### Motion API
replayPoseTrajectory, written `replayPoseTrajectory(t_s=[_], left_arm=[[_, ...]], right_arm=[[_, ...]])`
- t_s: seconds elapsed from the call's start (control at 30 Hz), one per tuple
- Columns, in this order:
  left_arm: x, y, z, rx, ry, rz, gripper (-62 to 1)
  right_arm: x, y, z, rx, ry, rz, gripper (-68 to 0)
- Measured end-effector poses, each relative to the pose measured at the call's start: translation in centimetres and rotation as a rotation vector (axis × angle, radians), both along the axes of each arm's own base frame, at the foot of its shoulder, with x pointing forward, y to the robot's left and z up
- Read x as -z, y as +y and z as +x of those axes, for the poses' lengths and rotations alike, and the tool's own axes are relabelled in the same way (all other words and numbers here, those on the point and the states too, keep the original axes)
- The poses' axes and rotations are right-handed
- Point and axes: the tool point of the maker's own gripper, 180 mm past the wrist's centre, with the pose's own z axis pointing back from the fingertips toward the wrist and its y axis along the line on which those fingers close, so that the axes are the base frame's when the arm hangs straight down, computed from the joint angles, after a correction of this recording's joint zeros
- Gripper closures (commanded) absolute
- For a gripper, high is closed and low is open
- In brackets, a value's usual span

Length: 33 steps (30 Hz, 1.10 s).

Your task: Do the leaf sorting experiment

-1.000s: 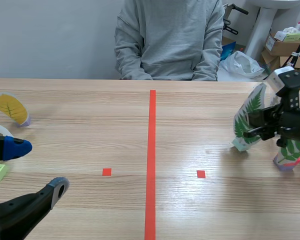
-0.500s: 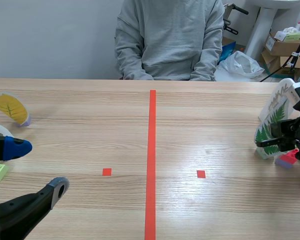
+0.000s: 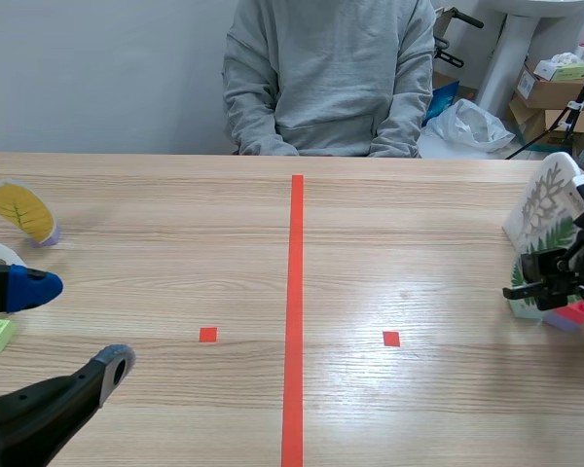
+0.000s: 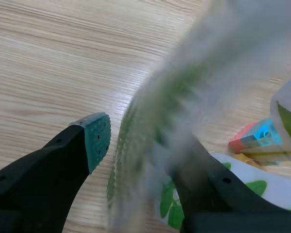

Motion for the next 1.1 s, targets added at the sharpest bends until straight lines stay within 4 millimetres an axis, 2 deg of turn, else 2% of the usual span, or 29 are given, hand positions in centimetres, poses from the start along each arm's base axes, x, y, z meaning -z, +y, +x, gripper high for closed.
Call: replayPoseTrajectory(t_s=[0.17, 0.33, 0.43, 0.47, 0.63, 0.77, 0.97, 1.1], left_arm=[[0.0, 0.0, 0.0, 0.0, 0.0, 0.0, -51.0], [0.0, 0.0, 0.0, 0.0, 0.0, 0.0, -51.0], [0.0, 0.0, 0.0, 0.0, 0.0, 0.0, -51.0], [0.0, 0.0, 0.0, 0.0, 0.0, 0.0, -51.0], [0.0, 0.0, 0.0, 0.0, 0.0, 0.0, -51.0], [0.0, 0.0, 0.0, 0.0, 0.0, 0.0, -51.0], [0.0, 0.0, 0.0, 0.0, 0.0, 0.0, -51.0], [0.0, 0.0, 0.0, 0.0, 0.0, 0.0, -51.0]], right_arm=[[0.0, 0.0, 0.0, 0.0, 0.0, 0.0, -30.0], [-0.2, 0.2, 0.1, -0.01, -0.013, 0.006, -35.5], [-0.2, 0.2, 0.1, -0.01, -0.012, 0.006, -45.1], [-0.2, 0.2, 0.1, -0.01, -0.012, 0.006, -46.3], [-0.4, 0.3, -0.4, -0.007, -0.016, 0.046, -46.2], [-1.5, -0.6, -1.5, 0.032, -0.047, 0.077, -46.2], [-1.9, -0.1, -4.2, 0.027, -0.031, 0.093, -46.2], [-2.6, -1.4, -6.8, 0.068, -0.013, 0.096, -46.2]])
